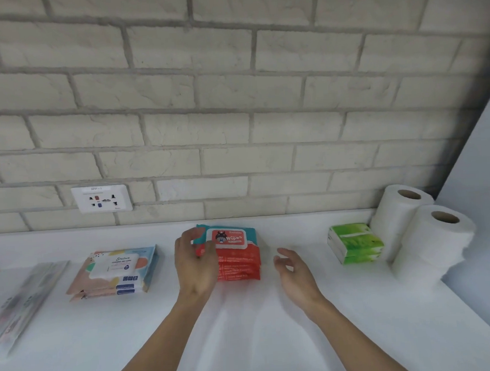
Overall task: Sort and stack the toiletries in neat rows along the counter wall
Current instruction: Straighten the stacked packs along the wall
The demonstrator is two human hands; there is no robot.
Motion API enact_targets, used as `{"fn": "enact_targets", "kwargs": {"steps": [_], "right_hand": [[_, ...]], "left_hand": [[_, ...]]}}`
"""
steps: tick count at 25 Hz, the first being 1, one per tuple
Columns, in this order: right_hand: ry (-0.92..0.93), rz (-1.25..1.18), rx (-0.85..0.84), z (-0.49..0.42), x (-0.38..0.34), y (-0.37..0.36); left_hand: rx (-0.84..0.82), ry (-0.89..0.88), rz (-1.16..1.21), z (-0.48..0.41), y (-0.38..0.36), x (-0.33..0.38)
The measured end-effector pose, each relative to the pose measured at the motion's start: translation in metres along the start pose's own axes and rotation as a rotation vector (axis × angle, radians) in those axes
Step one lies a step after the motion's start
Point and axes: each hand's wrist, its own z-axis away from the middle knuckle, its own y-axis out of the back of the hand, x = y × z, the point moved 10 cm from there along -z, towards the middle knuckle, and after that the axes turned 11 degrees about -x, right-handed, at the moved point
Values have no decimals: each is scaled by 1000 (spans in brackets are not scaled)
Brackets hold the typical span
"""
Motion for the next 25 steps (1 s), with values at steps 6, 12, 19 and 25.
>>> {"fn": "enact_targets", "kwargs": {"steps": [6,12,19,25], "right_hand": [[49,-32,84,33,12,58],[19,-55,185,53,36,118],[-63,-95,302,39,67,177],[-17,-71,339,2,76,205]], "left_hand": [[-150,-69,-57,31,-65,29],[-338,-83,-88,58,-141,32],[-484,90,-89,61,-216,4],[-539,164,-104,52,-277,-3]]}}
